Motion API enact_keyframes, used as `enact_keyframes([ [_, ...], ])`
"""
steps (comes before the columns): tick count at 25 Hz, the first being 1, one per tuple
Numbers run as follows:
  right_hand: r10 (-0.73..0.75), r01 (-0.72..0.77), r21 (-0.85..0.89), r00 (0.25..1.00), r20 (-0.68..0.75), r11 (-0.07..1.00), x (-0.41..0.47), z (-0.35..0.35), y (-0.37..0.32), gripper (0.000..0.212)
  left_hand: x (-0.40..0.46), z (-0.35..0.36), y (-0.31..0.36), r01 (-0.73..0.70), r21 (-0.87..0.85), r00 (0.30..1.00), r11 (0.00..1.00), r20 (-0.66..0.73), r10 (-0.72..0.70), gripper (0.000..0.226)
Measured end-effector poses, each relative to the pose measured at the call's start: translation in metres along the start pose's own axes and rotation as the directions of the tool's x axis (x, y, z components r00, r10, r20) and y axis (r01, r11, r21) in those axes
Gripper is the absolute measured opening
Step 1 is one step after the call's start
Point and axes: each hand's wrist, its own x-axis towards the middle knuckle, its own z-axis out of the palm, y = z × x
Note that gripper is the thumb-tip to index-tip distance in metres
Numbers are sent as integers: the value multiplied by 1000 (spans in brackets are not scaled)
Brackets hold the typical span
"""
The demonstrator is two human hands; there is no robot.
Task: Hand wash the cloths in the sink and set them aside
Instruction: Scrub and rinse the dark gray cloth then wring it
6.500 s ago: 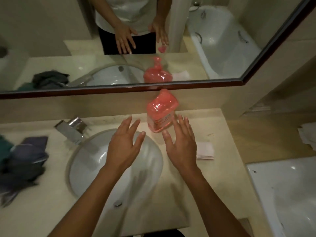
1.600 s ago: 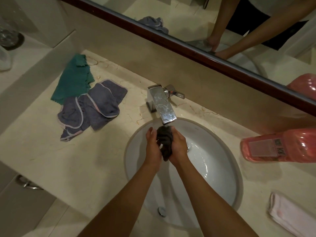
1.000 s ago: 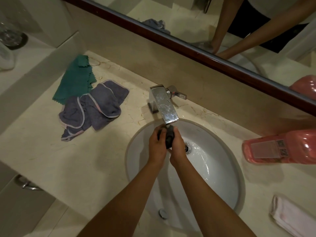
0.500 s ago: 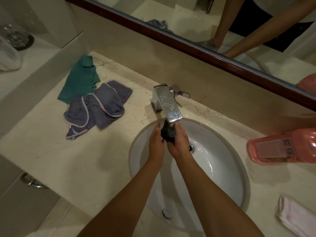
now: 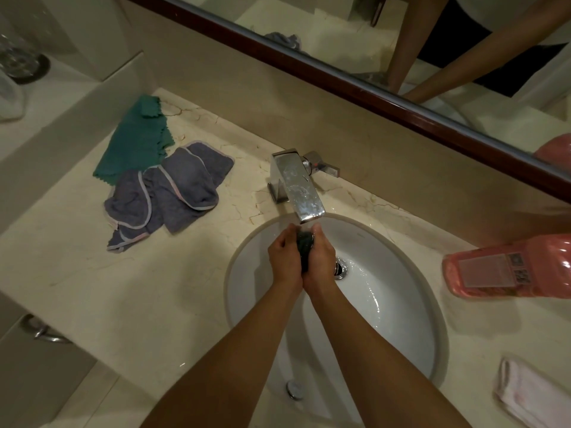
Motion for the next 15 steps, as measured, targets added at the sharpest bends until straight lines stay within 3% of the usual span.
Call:
enact_keyframes([
  [9, -216, 206, -187, 976, -32, 961, 9, 9, -3, 38, 3, 2, -3, 22, -140, 999, 990, -31, -27, 37],
  [12, -261, 245, -230, 965, -38, 942, 7, 9, 1, 35, 3, -3, -7, 12, -21, 999, 1000, -51, -13, 42],
  [15, -177, 162, -162, 981, -82, 973, 3, 9, 2, 39, 1, -8, -10, 20, 36, 999, 999, -49, -18, 45],
])
